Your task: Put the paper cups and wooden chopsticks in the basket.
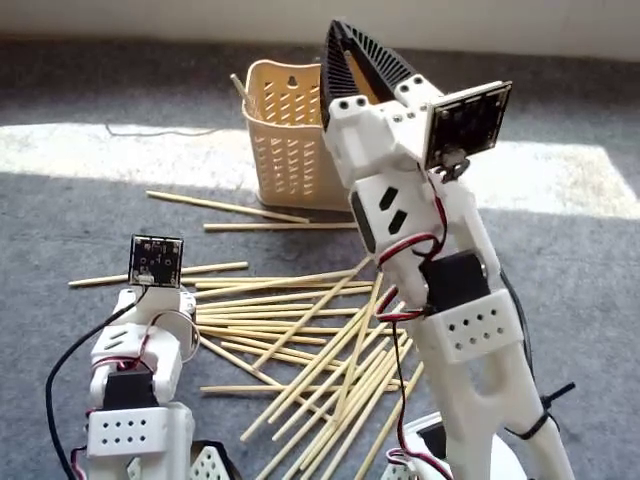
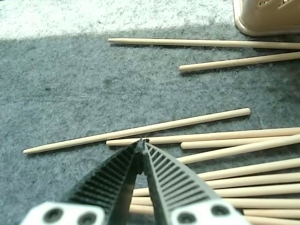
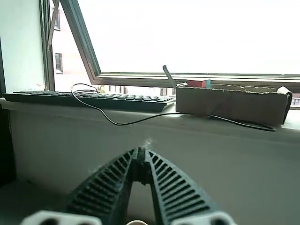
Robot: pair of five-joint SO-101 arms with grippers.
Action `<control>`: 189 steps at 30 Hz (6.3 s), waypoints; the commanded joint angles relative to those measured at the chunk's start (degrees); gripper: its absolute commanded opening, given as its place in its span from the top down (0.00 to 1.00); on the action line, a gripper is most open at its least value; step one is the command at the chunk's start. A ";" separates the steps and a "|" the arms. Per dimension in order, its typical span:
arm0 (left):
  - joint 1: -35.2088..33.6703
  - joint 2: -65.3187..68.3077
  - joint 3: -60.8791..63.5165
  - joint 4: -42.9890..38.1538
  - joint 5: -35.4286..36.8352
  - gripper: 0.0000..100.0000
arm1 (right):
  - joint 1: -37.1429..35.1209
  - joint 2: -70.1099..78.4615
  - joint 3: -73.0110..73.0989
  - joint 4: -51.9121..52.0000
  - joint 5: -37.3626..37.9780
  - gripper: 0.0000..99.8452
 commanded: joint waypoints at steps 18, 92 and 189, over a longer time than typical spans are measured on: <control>-0.48 -0.48 -0.31 -1.23 -0.35 0.99 | -0.04 -16.66 15.78 36.18 0.53 0.99; 38.11 93.58 -84.09 21.36 -21.54 0.91 | 31.87 -37.58 53.93 23.78 -9.85 0.99; 27.30 70.90 -138.24 25.67 5.89 0.99 | 31.69 -37.49 56.92 18.07 -9.49 0.99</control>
